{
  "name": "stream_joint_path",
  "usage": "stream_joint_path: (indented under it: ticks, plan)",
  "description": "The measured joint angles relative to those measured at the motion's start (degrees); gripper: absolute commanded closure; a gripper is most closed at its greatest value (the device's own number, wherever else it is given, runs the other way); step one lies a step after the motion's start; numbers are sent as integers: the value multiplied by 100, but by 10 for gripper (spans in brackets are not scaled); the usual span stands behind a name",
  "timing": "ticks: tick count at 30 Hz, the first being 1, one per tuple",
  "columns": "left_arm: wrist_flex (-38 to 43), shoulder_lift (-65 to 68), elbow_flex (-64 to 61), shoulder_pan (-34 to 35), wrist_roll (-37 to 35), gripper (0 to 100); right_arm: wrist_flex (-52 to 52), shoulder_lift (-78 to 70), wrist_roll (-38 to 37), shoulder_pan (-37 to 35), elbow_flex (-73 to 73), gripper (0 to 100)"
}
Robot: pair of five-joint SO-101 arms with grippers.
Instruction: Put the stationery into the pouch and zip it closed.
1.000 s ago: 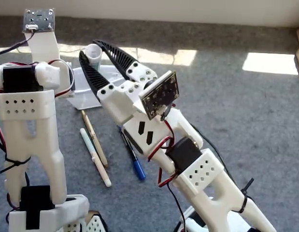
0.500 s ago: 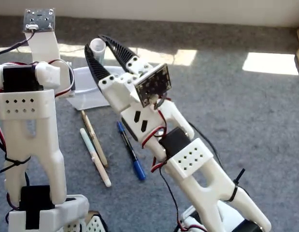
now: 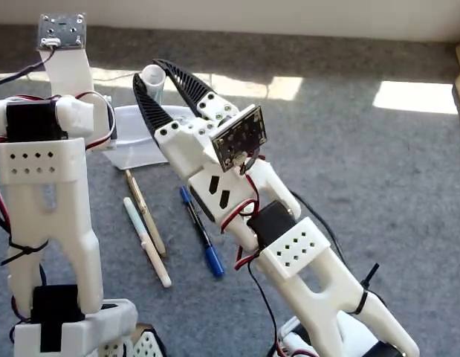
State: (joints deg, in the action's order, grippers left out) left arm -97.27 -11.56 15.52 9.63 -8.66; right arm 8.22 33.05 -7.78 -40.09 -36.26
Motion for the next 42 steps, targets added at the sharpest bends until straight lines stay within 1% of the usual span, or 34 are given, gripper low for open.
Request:
stream_joint_path:
  ticks: [15, 19, 21, 24, 26, 37, 42]
  plan:
    - [0, 0, 0, 0, 0, 992, -26, -79, 0, 0, 273, 993]
    - [0, 0, 0, 0, 0, 992, -53, 185, 0, -53, 255, 993]
    - [0, 0, 0, 0, 0, 992, -185, 387, 0, -167, 255, 993]
    - [0, 0, 0, 0, 0, 992, -712, 659, 0, -396, 255, 993]
    - [0, 0, 0, 0, 0, 992, -888, 677, 0, -440, 255, 993]
    - [0, 0, 0, 0, 0, 992, -914, 668, 0, -431, 255, 993]
    - [0, 0, 0, 0, 0, 992, -686, 158, -9, -185, 290, 993]
